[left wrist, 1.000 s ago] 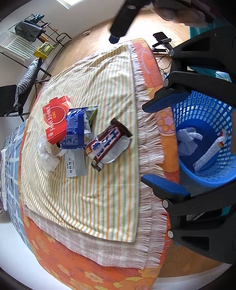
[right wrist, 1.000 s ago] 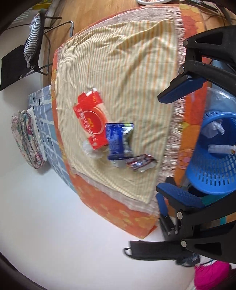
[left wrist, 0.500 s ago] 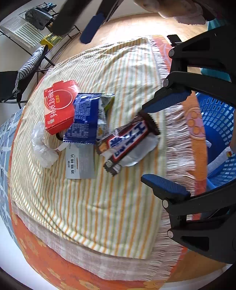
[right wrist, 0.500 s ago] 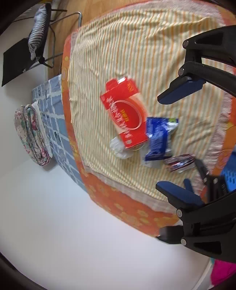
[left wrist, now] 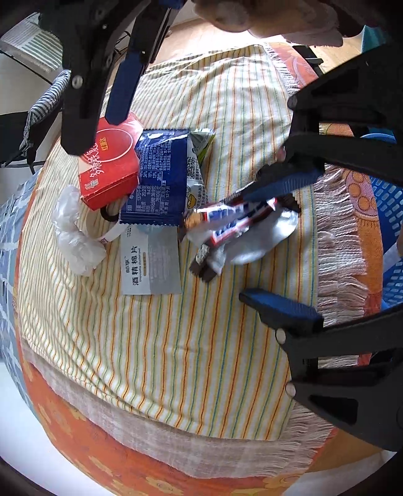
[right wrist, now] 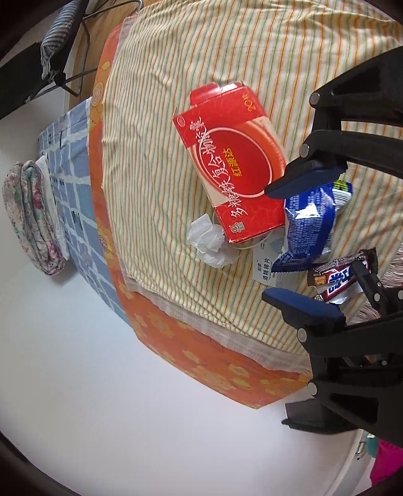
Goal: Collect trash
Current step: 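Move both tools back over the bed toward the wrappers, then grasp the chocolate bar wrapper with the left tool while the right tool grasps the blue snack wrapper, then carry both wrappers over the blue basket with both tools, then open both tools to drop the wrappers into the basket, then move both tools back over the bed toward the red box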
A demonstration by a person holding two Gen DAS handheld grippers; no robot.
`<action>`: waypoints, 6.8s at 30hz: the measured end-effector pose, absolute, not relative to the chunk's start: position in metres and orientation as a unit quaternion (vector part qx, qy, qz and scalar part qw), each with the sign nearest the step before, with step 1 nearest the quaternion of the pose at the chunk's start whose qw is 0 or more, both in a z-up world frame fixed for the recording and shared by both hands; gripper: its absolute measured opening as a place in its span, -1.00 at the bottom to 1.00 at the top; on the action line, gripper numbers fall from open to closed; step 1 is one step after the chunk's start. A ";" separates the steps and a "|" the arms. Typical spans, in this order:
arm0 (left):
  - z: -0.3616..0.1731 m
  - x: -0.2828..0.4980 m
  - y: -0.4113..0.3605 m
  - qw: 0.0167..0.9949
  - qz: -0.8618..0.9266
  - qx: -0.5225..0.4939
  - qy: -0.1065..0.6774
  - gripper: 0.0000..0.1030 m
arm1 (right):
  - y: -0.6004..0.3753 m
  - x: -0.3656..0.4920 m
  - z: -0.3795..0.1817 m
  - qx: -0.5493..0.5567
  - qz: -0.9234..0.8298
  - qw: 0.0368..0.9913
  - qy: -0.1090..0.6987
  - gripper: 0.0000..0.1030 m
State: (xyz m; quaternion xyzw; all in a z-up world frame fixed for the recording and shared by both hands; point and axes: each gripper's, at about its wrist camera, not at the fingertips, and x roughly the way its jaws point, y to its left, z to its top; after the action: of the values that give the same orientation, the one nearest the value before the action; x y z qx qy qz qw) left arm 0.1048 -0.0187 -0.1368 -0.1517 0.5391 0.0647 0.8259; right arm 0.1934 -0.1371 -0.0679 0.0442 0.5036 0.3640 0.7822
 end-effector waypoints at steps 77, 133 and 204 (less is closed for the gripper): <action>-0.123 0.112 -0.017 0.848 0.059 -0.110 0.515 -0.95 | -0.154 0.155 -0.123 -0.098 0.321 0.750 0.571 -0.15; -0.112 -0.046 -0.054 0.855 -0.042 -0.075 0.511 -0.98 | -0.205 -0.025 -0.102 -0.097 0.354 0.764 0.530 -0.15; -0.142 -0.047 -0.055 0.829 -0.021 -0.047 0.557 0.22 | -0.226 -0.030 -0.113 -0.116 0.257 0.797 0.534 0.55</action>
State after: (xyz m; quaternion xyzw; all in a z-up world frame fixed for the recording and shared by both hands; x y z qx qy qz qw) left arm -0.0474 -0.0550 -0.1421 -0.0466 0.5572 -0.0209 0.8288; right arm -0.0300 -0.2262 -0.1132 -0.1159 0.5337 0.2574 0.7972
